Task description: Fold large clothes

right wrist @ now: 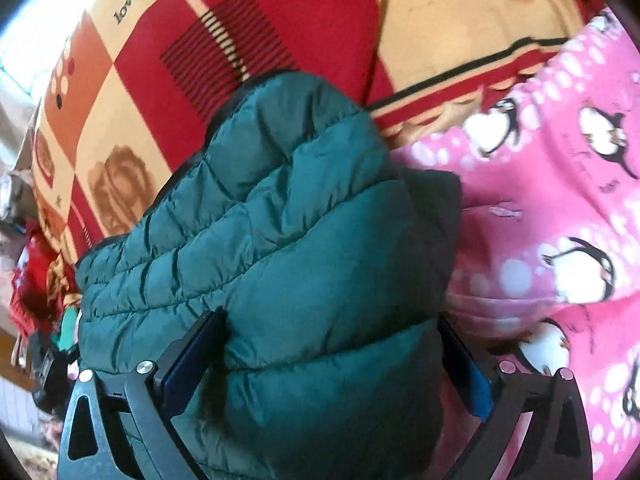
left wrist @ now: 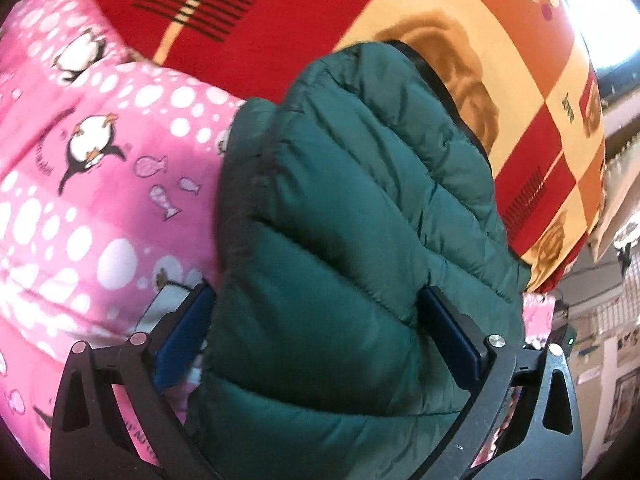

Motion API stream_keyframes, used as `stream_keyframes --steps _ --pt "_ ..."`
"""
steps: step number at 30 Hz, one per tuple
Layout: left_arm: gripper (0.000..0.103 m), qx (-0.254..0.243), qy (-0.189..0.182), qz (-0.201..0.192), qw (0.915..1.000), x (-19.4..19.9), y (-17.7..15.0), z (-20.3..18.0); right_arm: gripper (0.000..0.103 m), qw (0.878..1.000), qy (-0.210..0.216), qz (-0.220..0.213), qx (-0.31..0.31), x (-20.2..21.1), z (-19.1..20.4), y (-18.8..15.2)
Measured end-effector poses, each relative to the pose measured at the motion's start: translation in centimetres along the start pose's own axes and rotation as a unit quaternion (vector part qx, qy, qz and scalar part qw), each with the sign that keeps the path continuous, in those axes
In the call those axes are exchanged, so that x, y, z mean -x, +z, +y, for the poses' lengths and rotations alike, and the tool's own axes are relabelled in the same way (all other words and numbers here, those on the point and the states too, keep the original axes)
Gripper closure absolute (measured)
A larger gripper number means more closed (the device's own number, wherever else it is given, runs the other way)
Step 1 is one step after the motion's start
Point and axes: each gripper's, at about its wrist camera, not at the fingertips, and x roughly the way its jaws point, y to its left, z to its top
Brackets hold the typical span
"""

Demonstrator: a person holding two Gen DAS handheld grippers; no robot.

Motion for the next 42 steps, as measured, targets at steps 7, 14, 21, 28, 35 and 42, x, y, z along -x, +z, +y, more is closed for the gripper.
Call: stream_keyframes --steps 7,14,21,28,35,42 --pt "0.000 0.006 -0.008 0.019 0.9998 -1.5 0.6 -0.3 0.000 0.999 0.023 0.021 0.045 -1.8 1.0 0.5" --pt "0.044 -0.061 0.015 -0.010 0.9980 0.4 -0.4 -3.5 0.044 0.995 0.014 -0.033 0.092 0.4 3.0 -1.4" --pt "0.064 -0.093 -0.006 -0.033 0.9951 5.4 -1.9 -6.1 0.067 0.995 0.022 -0.063 0.079 4.9 4.0 -1.7" --pt "0.065 -0.092 -0.046 -0.022 0.9944 11.8 -4.9 -6.7 0.070 0.993 0.049 -0.066 0.083 10.6 6.4 -4.1" --pt "0.063 -0.078 -0.040 0.035 0.9955 14.4 -9.3 -5.0 0.070 0.995 0.073 -0.031 0.063 15.6 5.4 -8.9" --pt "0.022 -0.023 0.020 0.065 0.9974 10.3 -12.0 -0.2 0.025 0.999 -0.018 0.023 0.015 9.9 1.1 -12.4"
